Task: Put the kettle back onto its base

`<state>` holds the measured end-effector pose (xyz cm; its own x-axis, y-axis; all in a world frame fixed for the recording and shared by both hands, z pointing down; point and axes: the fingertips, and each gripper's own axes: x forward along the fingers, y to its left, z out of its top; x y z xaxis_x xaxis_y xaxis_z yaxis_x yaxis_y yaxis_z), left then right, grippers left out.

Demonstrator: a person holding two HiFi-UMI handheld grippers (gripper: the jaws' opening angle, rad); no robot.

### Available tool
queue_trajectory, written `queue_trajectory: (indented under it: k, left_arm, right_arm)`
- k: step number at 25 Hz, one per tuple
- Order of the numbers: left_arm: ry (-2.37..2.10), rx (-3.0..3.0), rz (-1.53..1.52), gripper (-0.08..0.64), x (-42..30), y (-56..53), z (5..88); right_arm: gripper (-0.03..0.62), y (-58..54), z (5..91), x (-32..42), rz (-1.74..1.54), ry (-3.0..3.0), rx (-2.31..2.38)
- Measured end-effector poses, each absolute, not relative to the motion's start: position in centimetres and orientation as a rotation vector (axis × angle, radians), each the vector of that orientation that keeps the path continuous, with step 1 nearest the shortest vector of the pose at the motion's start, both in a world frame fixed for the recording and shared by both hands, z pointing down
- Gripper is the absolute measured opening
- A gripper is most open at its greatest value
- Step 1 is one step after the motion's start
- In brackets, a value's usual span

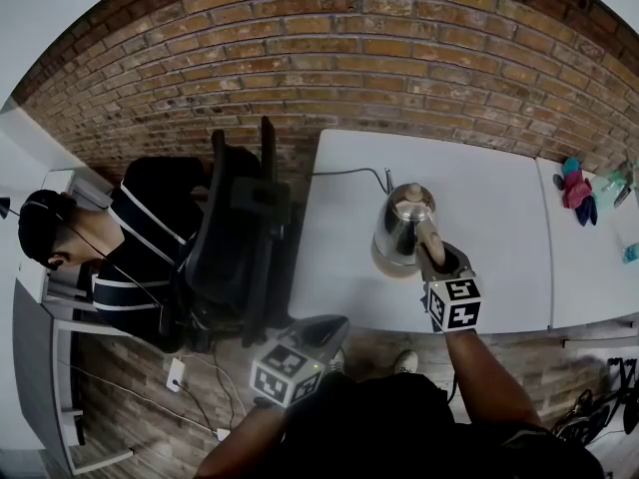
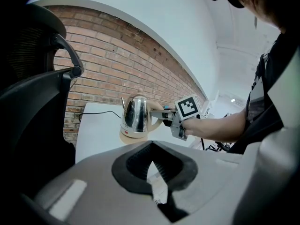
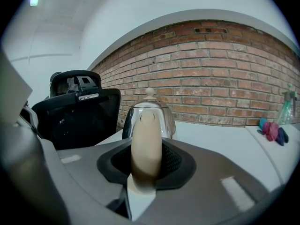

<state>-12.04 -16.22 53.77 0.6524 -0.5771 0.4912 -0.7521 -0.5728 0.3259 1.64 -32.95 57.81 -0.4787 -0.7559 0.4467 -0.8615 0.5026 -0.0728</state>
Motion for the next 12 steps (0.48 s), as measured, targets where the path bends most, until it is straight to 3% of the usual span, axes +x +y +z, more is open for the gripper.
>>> queue_trajectory:
  k: [12]
  left_arm:
    - [-0.996,2.376,0.456,0.001,-11.3,-16.3,53.6]
  right_arm:
    - [0.120,-30.0,59.9,1.9,0.450,-2.316,1.321]
